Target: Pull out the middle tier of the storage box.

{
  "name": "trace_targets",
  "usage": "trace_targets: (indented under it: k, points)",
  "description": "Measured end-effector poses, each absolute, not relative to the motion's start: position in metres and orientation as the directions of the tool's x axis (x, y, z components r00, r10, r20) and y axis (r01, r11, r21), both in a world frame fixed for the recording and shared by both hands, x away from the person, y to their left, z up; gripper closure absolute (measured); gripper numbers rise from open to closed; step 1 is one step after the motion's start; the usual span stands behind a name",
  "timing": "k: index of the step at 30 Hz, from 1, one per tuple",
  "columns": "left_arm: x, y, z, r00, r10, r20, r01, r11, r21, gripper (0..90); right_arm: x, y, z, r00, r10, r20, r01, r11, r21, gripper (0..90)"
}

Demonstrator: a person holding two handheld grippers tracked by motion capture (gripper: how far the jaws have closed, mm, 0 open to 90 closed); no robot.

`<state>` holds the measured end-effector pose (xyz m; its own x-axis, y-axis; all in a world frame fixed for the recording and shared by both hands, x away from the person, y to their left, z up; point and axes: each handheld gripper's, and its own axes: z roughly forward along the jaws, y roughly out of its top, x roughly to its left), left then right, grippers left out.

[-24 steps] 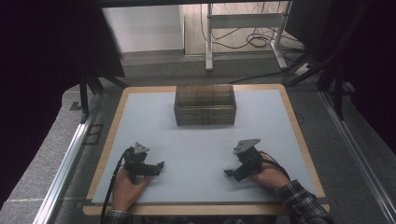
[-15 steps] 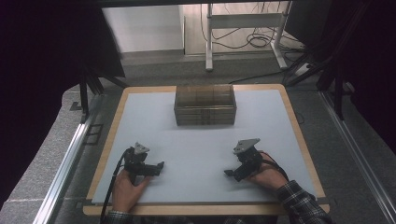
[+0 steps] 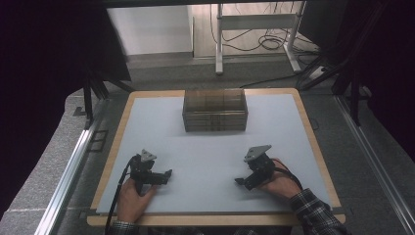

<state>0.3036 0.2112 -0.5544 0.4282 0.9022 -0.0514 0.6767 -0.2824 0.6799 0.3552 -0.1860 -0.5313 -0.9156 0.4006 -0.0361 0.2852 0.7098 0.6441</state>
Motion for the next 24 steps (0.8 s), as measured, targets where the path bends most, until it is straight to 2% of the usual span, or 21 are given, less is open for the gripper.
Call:
trace_targets:
  k: [13, 24]
  points:
    - [0.304, 0.211, -0.554, 0.428, 0.902, -0.051, 0.677, -0.282, 0.680, 0.0, 0.353, -0.184, -0.526, -0.916, 0.397, -0.050, 0.279, 0.723, 0.632, 7.2]
    - [0.304, 0.211, -0.554, 0.428, 0.902, -0.051, 0.677, -0.283, 0.680, 0.0, 0.352, -0.185, -0.516, -0.911, 0.406, -0.072, 0.277, 0.732, 0.622, 15.0]
